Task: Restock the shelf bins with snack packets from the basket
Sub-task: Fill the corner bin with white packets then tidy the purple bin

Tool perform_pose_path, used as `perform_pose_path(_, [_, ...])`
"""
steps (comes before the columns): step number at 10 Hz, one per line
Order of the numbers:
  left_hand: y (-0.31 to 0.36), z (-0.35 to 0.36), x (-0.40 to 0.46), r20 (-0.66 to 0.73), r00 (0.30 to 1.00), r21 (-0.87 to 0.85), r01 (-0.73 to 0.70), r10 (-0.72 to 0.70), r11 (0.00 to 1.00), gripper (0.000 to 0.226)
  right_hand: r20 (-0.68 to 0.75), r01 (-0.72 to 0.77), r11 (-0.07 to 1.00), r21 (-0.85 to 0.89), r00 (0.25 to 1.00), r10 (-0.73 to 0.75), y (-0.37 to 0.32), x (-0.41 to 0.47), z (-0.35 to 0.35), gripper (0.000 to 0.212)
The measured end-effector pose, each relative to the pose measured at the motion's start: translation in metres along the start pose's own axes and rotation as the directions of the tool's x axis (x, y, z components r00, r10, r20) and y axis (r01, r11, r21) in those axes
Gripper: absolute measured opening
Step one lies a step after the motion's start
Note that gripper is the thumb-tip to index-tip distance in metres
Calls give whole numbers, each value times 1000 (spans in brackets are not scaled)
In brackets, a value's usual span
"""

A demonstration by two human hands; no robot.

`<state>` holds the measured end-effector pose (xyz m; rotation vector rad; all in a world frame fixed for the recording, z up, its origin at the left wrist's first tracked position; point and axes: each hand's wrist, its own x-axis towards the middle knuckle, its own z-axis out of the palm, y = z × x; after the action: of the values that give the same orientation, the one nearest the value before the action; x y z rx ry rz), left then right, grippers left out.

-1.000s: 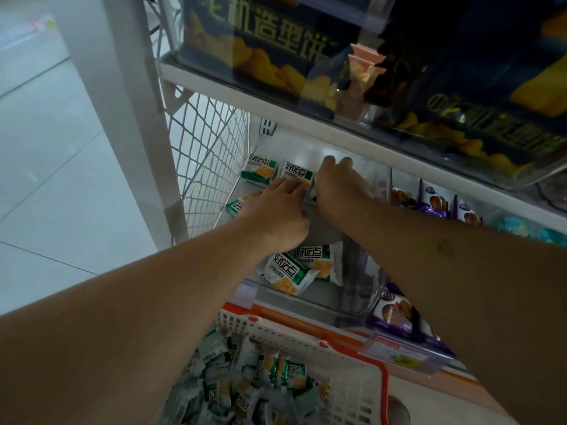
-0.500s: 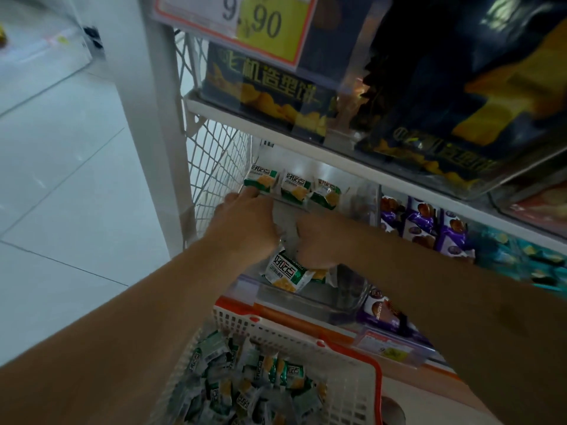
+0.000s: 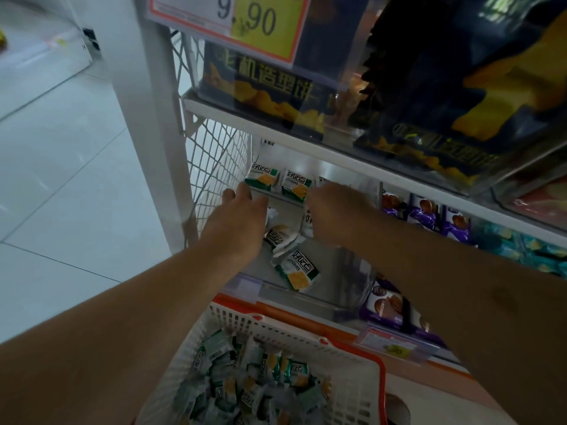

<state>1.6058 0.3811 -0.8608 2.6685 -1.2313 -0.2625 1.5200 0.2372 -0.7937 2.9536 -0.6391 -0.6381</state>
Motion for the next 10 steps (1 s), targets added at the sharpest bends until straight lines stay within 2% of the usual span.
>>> perform_pose_path(1, [2,1,2,-72,997,-44,-7,3,999,47,-4,-125,966,225,992,129,5,12,-7,25])
perform_pose_path(2, [1,0,5,-149,987,-20,-57,54,998,68,41,-209,834,511,975,220,7,26,-2,7])
perform_pose_path(3, [1,-1,6,-152,982,31,-109,112,994,70,82,-247,649,719,958,274,6,35,10,32])
perform_pose_path(4, [0,2,7,-90,988,36,-119,122,992,62,114,-265,606,750,954,277,3,32,17,31])
perform_pose_path(5, [-1,3,8,-10,995,-47,-96,96,994,67,70,-269,694,668,951,301,3,28,17,34])
perform_pose_path(6, [-2,4,8,7,999,-147,-32,33,989,71,12,-315,732,605,922,387,9,33,24,31])
perform_pose_path(7, [-2,-1,7,-3,999,-229,39,-41,973,59,-63,-267,782,564,930,363,7,31,28,33])
perform_pose_path(8, [-3,-4,3,-21,1000,-237,11,-16,971,53,-157,-176,805,566,936,315,0,31,35,47])
perform_pose_path(9, [-1,-2,-2,28,1000,-239,2,5,971,46,-164,-150,840,522,948,271,-15,33,39,58])
perform_pose_path(10, [1,-2,-3,94,992,-263,102,-80,959,41,-158,-167,905,392,956,245,-21,34,43,48])
